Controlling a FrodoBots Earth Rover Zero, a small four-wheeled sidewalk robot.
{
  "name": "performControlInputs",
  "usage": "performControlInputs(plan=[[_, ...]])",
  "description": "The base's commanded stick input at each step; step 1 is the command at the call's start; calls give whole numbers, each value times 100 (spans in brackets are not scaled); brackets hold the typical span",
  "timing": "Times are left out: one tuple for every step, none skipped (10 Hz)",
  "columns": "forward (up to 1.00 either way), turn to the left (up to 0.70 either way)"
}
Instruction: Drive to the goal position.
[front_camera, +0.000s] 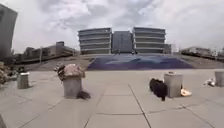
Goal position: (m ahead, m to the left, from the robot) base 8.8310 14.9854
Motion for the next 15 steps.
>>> performControlInputs(plan=[[70, 0], [70, 0], [70, 0], [70, 0], [70, -23], [70, -10], [70, 0], [70, 0], [70, 0], [70, 0], [70, 0], [70, 0], [70, 0], [70, 0], [70, 0]])
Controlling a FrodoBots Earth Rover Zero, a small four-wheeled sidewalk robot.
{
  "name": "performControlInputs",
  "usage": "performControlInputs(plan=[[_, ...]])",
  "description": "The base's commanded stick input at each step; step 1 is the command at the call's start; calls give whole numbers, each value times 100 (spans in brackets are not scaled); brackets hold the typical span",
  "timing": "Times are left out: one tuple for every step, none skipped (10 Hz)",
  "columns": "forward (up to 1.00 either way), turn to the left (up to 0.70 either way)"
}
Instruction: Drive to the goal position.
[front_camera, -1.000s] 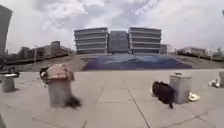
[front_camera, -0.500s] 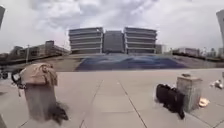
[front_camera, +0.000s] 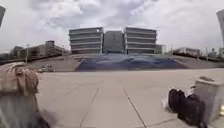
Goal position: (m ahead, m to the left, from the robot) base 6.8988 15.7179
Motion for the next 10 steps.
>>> performControlInputs(plan=[[70, 0], [70, 0], [70, 0], [70, 0], [70, 0], [70, 0], [70, 0], [70, 0], [70, 0], [70, 0]])
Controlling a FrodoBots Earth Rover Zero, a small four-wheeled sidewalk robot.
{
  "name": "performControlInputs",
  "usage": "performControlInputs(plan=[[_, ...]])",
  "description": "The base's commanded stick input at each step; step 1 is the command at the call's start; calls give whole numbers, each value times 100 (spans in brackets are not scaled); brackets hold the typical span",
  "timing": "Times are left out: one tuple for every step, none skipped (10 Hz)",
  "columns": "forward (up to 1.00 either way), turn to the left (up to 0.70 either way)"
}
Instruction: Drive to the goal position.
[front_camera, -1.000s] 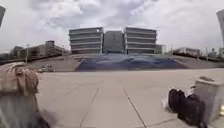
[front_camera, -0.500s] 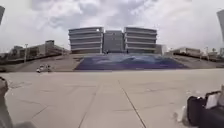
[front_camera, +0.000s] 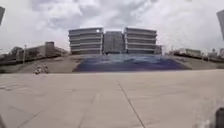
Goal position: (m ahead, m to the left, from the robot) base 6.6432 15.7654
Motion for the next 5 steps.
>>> performControlInputs(plan=[[70, 2], [70, 4], [70, 7], [70, 11], [70, 16]])
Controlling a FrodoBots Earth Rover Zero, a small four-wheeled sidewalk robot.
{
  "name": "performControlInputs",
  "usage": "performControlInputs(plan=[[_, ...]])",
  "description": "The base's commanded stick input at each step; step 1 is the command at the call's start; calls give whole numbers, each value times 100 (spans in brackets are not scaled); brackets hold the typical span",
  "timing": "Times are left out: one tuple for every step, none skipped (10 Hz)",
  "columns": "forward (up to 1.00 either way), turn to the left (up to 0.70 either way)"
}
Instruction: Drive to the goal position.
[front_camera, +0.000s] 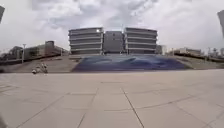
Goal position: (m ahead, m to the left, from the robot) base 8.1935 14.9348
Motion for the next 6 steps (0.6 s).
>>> performControlInputs(plan=[[70, 31], [70, 35], [70, 35], [70, 19], [70, 5], [70, 2]])
